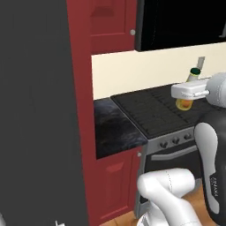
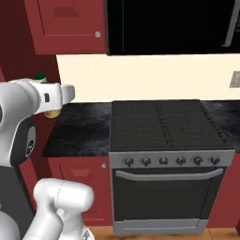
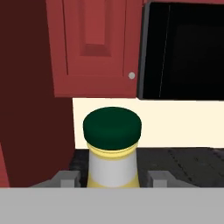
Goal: Take 2 condiments from the cabinet and move them on the counter near the stove.Make sure the condiments are lined up with each other, next to each other.
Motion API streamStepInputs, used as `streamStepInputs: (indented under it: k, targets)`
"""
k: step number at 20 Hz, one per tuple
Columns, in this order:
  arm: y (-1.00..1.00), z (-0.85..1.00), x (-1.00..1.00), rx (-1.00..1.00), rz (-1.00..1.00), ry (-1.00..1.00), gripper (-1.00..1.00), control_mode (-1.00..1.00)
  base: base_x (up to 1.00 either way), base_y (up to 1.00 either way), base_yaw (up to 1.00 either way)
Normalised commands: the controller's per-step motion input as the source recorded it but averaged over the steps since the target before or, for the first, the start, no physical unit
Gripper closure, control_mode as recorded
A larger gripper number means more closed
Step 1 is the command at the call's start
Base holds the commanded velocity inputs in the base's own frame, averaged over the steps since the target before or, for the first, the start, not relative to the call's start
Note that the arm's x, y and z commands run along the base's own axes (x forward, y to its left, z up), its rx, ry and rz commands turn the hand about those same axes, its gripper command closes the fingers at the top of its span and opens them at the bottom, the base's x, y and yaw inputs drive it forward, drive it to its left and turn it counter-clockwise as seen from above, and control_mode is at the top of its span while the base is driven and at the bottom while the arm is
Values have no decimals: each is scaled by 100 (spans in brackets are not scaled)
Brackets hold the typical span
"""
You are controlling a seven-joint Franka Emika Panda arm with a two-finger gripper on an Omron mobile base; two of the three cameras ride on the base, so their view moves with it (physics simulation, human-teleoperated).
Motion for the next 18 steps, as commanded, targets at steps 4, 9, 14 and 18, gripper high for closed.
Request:
streamStepInputs:
  k: [4,9,14,18]
  targets:
    - [0,0,0,0,0,0,100,100,33,18,20]
    - [0,0,0,0,0,0,100,100,33,15,22]
    - [0,0,0,0,0,0,100,100,32,9,24]
    - [0,0,0,0,0,0,100,100,44,0,23]
